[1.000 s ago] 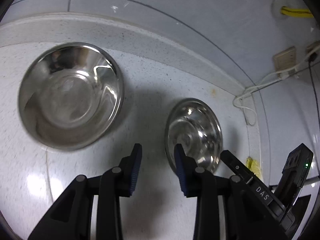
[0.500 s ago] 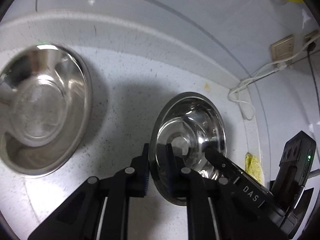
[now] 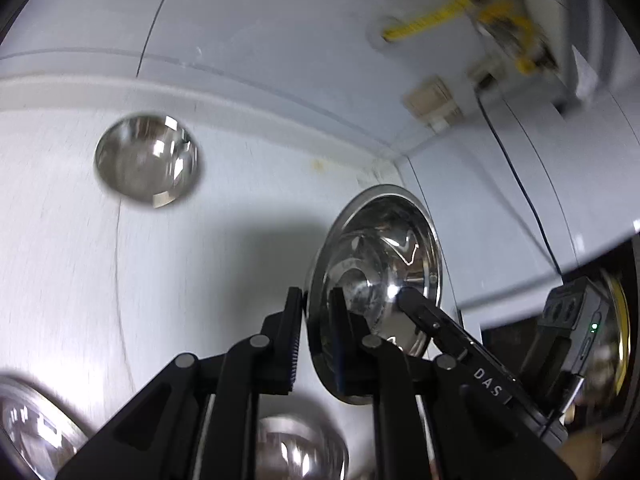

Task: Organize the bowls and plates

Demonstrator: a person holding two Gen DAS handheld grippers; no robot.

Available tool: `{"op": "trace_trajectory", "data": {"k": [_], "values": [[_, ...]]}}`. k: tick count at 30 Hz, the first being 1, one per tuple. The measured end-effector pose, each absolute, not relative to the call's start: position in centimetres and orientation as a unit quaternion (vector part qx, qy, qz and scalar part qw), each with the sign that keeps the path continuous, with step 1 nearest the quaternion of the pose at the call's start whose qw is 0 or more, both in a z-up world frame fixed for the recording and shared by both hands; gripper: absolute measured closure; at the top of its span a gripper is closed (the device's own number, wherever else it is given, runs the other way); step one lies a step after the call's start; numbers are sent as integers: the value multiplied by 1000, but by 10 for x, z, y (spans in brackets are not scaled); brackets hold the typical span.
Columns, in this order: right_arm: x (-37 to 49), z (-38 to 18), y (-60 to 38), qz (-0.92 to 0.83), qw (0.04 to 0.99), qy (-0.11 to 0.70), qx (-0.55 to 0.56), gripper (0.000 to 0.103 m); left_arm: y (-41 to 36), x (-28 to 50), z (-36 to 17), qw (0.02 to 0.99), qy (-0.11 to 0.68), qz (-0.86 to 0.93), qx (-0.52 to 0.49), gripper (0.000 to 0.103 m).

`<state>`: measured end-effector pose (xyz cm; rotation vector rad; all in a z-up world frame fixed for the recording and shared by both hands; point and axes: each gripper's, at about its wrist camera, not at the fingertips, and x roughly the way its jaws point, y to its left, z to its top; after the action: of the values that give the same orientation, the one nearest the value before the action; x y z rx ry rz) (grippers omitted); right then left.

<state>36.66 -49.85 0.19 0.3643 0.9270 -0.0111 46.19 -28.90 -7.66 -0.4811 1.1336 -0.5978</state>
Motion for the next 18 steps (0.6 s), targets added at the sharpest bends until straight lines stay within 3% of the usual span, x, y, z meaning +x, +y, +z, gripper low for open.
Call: {"op": "trace_trajectory", "data": {"k": [7, 13, 18], "values": [[239, -37, -483, -10, 852, 488, 189, 94, -283, 368, -123, 725, 589, -299, -193, 91], [196, -96, -486, -18, 813, 538, 222, 94, -293, 331, -189, 689, 650, -275, -165, 91], [192, -116, -489, -22, 802, 552, 227, 94, -307, 325, -206, 691, 657, -261, -152, 91]]}}
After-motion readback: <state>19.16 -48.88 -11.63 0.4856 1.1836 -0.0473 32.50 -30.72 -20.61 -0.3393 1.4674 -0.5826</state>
